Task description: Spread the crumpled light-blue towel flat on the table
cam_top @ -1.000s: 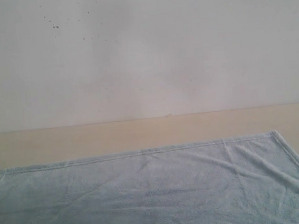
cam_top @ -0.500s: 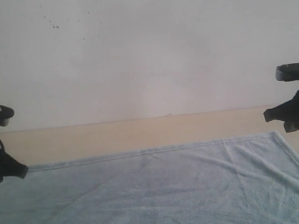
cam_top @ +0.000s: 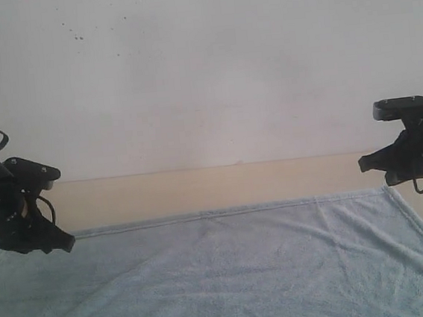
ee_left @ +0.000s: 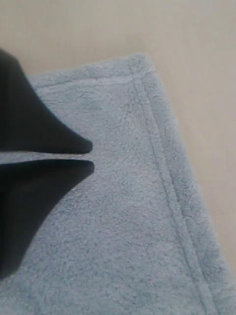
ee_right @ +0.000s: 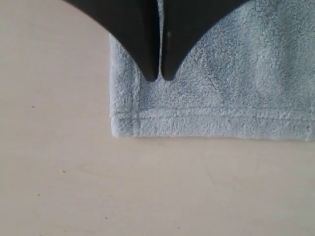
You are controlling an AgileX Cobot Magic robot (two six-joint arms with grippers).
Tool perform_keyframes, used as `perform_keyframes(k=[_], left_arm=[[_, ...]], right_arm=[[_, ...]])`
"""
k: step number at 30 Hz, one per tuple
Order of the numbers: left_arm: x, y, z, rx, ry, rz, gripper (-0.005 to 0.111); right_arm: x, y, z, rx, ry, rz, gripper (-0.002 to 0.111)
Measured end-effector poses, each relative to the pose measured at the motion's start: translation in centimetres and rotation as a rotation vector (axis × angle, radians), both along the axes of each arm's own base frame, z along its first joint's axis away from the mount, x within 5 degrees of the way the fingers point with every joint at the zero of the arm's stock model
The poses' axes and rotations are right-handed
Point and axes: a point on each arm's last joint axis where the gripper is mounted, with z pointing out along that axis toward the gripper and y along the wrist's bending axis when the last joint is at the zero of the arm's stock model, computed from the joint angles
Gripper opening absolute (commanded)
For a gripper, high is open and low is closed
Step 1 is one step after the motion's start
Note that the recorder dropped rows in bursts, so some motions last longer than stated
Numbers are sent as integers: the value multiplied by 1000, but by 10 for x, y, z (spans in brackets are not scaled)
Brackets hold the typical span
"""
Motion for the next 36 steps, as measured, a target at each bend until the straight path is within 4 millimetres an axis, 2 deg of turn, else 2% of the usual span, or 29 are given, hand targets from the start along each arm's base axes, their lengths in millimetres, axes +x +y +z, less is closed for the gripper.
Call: perform_keyframes(k=[7, 12, 17, 26, 32, 36], left_arm=[[10, -2, 5, 0, -31, -6, 4], [11, -1, 6, 10, -37, -13, 4], [11, -1, 6, 22, -36, -19, 4], [12, 0, 7, 29, -37, -25, 4], [12, 0, 7, 32, -38, -27, 4], [12, 0, 7, 32, -38, -27, 4]], right_arm=[[10, 10, -19, -9, 43, 47, 1], [15, 22, -28, -14, 52, 75, 1], [19, 23, -35, -10, 60, 65, 1], [23, 17, -36, -41, 26, 33, 1], [23, -4, -37, -49, 30, -24, 1], [23, -9, -42, -51, 38, -35, 1]])
